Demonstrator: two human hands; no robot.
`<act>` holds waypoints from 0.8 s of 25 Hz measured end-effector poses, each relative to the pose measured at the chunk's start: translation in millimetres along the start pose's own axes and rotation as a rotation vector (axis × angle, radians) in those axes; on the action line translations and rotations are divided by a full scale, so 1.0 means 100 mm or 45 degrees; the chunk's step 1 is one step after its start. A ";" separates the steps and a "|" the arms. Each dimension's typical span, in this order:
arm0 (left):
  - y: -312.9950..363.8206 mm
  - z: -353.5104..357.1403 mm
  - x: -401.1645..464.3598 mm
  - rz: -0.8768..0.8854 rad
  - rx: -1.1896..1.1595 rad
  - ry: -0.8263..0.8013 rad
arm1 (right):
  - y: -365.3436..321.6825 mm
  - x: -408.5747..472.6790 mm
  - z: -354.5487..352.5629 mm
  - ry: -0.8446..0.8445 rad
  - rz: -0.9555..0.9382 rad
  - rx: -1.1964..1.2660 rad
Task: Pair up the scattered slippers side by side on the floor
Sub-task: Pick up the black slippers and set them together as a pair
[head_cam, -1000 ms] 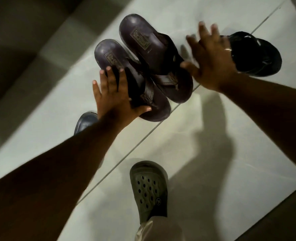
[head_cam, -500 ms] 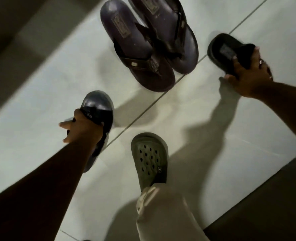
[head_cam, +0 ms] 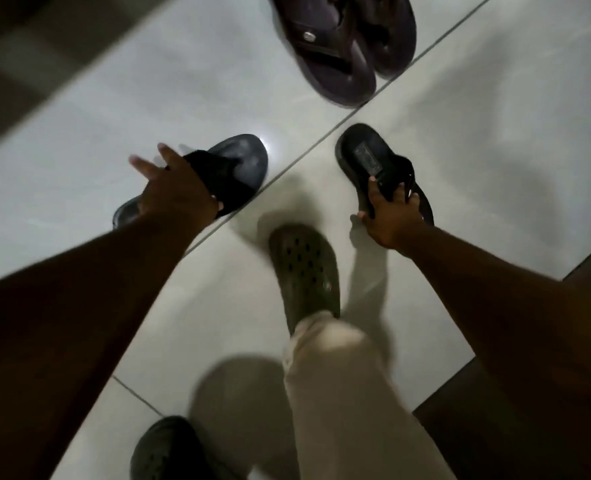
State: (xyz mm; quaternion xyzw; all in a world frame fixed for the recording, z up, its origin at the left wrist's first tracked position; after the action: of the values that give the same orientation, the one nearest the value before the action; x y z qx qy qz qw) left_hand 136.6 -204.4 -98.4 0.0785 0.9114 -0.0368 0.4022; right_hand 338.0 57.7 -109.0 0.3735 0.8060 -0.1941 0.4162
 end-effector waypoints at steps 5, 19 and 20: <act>-0.33 0.20 0.20 -0.095 -0.085 -0.145 | -0.73 -0.14 0.14 0.095 -0.055 -0.012; -0.30 -0.13 0.48 0.268 0.095 0.046 | -1.87 0.47 -0.70 0.239 -0.716 0.031; -0.26 -0.11 0.48 0.246 0.082 0.070 | -1.85 0.49 -0.71 0.220 -0.752 -0.017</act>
State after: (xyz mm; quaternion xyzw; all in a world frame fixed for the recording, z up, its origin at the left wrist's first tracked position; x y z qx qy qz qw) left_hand 92.5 -223.4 -126.6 0.1798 0.9086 -0.0249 0.3761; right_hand 141.2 4.5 -107.2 0.1352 0.9134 -0.2689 0.2742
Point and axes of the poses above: each hand's wrist, its own x-axis towards the middle knuckle, its own z-axis out of the palm, y = z × x, the point moved 2 cm from there along x, towards the middle knuckle, and after that the axes turned 4 degrees about x, right-handed, at the moved point
